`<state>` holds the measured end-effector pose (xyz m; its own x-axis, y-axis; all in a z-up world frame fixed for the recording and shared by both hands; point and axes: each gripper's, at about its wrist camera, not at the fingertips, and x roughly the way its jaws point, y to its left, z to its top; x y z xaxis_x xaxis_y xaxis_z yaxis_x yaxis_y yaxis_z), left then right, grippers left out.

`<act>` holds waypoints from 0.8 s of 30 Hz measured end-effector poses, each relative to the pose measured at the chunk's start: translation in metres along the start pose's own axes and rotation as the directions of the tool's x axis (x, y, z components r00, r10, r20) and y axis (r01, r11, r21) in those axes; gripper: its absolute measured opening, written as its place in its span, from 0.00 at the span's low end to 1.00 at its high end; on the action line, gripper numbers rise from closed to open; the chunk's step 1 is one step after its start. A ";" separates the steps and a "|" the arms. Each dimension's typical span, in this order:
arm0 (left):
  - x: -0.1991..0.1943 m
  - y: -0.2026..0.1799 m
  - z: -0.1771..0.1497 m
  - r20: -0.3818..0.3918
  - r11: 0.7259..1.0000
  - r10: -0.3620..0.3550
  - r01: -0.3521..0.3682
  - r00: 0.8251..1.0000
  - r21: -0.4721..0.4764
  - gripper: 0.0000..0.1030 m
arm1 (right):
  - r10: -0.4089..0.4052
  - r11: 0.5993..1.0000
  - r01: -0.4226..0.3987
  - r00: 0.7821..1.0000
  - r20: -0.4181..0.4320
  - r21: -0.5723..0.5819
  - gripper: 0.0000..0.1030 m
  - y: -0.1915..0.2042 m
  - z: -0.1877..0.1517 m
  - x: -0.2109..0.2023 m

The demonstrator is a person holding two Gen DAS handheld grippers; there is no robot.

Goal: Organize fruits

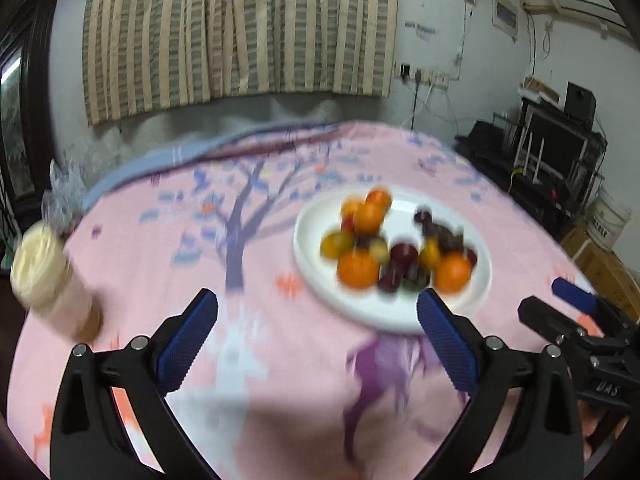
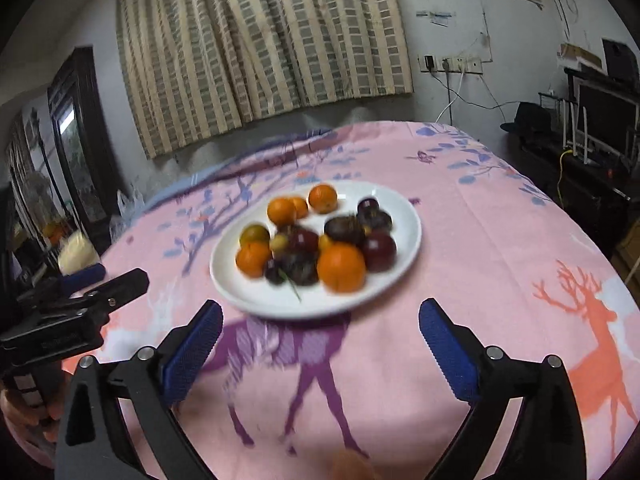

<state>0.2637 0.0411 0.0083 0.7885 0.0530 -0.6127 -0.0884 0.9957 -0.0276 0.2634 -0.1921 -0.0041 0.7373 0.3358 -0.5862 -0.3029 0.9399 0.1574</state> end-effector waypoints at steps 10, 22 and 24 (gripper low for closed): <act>-0.015 0.018 -0.056 -0.040 1.000 0.016 -0.016 0.999 0.005 0.95 | -0.025 0.997 0.018 0.996 -0.089 -0.081 0.96 0.016 -0.027 0.003; -0.016 0.015 -0.058 -0.031 0.999 0.036 -0.036 0.999 0.021 0.95 | -0.032 0.998 0.026 0.994 -0.106 -0.062 0.96 0.013 -0.026 0.007; -0.016 0.016 -0.057 -0.034 0.999 0.033 -0.032 0.999 0.014 0.95 | -0.034 0.997 0.027 0.994 -0.106 -0.066 0.96 0.013 -0.026 0.007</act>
<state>0.2147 0.0518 -0.0277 0.7637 0.0828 -0.6402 -0.1051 0.9945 0.0033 0.2488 -0.1789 -0.0265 0.6790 0.2957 -0.6720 -0.3222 0.9425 0.0892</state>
